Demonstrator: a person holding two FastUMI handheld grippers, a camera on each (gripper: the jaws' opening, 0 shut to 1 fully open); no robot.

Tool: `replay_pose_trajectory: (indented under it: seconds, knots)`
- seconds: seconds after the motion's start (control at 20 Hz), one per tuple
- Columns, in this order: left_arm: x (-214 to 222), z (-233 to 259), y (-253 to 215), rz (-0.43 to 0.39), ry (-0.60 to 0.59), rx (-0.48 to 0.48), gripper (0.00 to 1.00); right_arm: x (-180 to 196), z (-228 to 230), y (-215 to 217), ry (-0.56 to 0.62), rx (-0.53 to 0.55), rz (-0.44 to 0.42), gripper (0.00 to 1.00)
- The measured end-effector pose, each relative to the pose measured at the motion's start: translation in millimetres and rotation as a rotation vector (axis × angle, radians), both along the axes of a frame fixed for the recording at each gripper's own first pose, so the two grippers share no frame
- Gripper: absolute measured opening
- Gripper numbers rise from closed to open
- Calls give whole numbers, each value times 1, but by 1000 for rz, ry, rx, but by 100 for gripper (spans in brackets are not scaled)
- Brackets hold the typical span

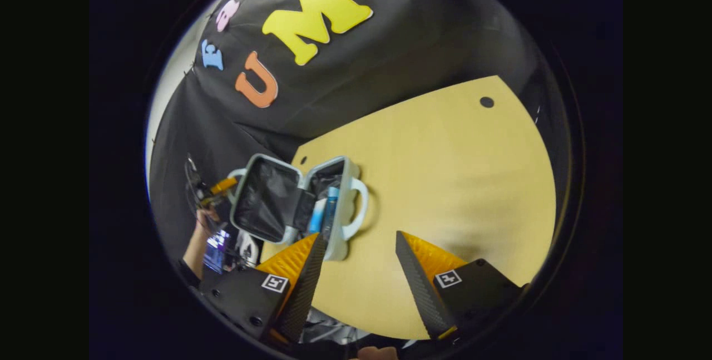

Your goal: First open the suitcase, pack the skin care products into it, and then close the suitcase.

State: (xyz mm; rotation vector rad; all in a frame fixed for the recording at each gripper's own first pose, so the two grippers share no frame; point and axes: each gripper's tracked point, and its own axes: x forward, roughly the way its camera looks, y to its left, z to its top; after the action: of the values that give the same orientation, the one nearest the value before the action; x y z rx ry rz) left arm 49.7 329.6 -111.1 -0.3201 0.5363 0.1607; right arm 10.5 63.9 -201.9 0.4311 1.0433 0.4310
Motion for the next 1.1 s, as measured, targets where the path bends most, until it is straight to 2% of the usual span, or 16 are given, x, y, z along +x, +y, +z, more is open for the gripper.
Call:
replay_pose_trajectory:
  seconds: [0.15, 0.35, 0.5, 0.6, 0.85, 1.1]
  knots:
    - [-2, 19, -58, -29, -16, 62, 10, -16, -23, -34, 9, -99, 20, 77]
    - [4, 27, -131, -42, -34, 76, 9, -8, -23, -82, -111, -230, -7, 78]
    - [8, 21, -169, -35, -35, 125, 9, -8, -12, -101, -157, -229, -66, 77]
    - [9, 16, -196, -55, -36, 145, 10, -11, -14, -120, -176, -267, -99, 77]
    - [12, -7, -252, -75, -24, 188, 10, -24, -15, -159, -175, -313, -149, 78]
    - [23, -47, -305, -73, -19, 157, 10, -33, -2, -177, -206, -325, -173, 78]
